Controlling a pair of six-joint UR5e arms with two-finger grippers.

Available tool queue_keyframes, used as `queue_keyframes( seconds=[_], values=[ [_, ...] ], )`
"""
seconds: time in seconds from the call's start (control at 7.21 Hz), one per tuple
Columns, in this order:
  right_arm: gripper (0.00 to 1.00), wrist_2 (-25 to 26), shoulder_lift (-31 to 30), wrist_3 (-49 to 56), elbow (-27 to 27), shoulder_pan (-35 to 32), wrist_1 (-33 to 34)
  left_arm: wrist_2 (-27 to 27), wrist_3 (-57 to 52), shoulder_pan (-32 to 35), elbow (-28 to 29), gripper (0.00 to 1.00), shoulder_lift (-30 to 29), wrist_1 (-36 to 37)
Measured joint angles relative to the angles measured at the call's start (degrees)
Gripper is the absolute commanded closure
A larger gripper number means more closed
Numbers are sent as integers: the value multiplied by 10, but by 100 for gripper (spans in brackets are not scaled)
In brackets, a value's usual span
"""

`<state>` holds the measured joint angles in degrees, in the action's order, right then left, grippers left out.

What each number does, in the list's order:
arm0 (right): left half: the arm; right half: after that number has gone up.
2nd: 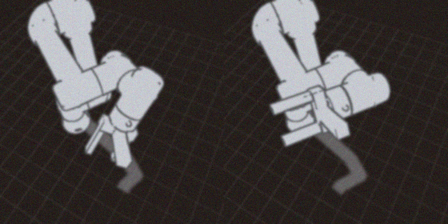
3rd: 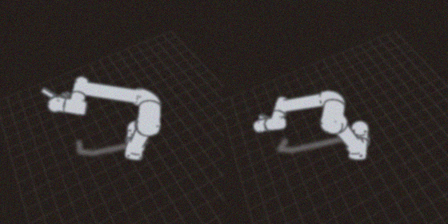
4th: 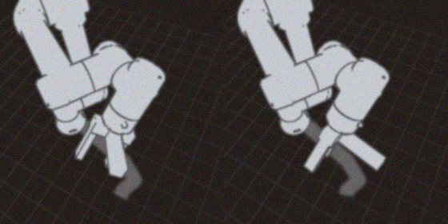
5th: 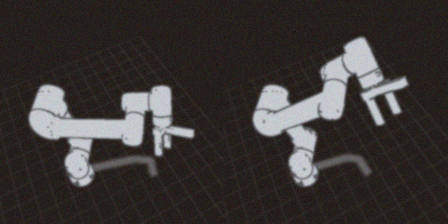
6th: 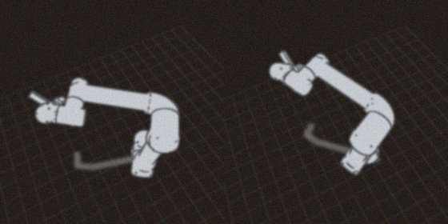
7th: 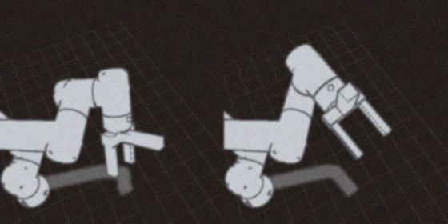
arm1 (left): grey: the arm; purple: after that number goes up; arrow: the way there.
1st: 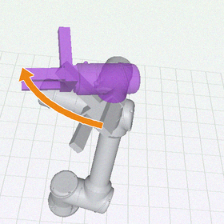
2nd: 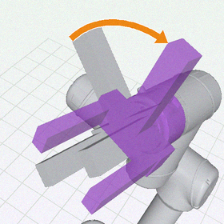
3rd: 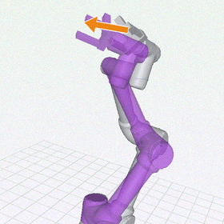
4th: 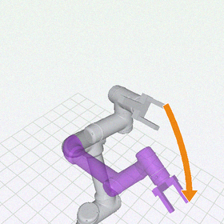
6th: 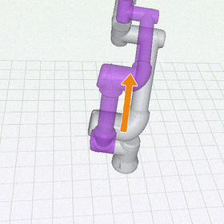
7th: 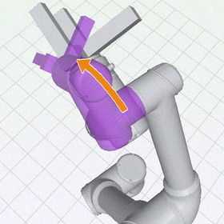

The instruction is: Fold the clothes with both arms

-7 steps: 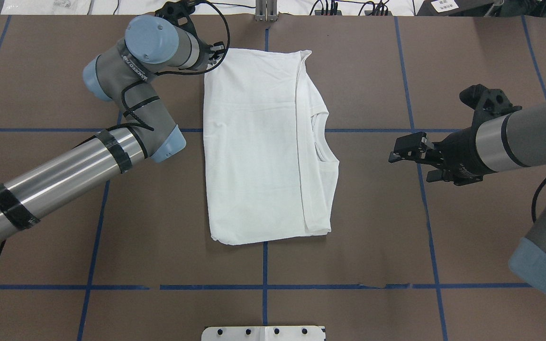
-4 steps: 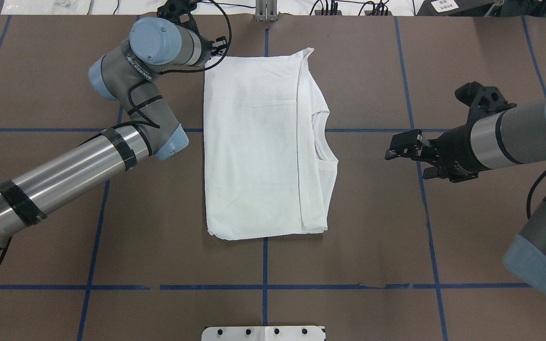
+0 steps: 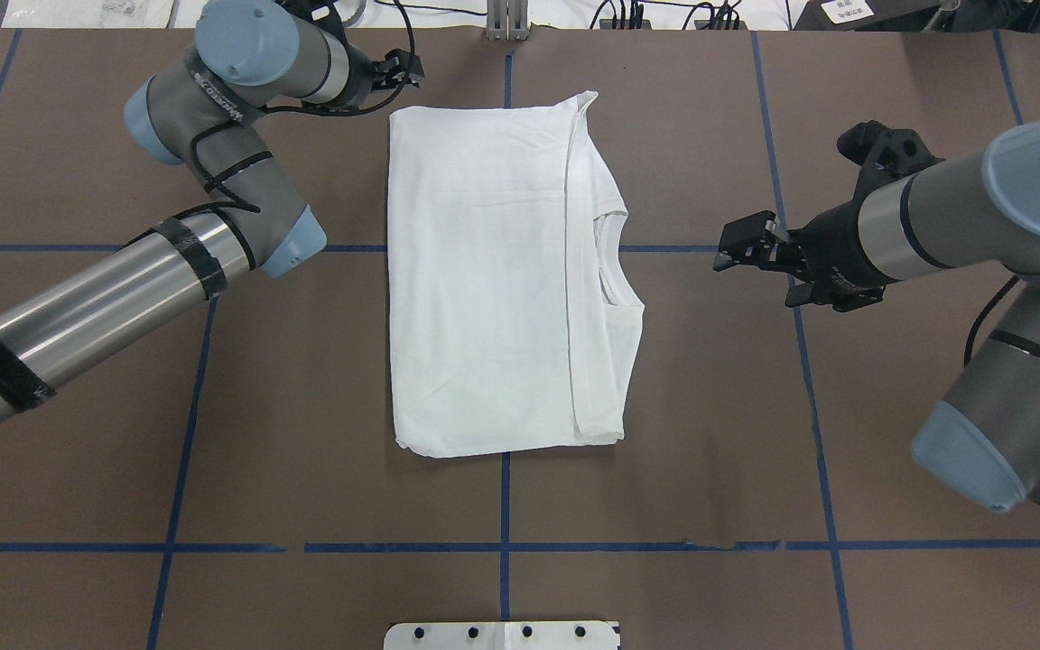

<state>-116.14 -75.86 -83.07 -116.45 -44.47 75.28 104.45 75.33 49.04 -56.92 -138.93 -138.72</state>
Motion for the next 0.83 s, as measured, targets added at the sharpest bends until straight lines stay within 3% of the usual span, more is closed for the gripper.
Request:
queue_keyframes(
  seconds=[0.42, 0.83],
  values=[
    [0, 55, 112, 111, 52, 34, 152, 75, -25, 7, -198, 0, 143, 63],
    [0, 107, 192, 165, 129, 96, 171, 120, -69, 8, -379, 0, 247, 158]
  ],
)
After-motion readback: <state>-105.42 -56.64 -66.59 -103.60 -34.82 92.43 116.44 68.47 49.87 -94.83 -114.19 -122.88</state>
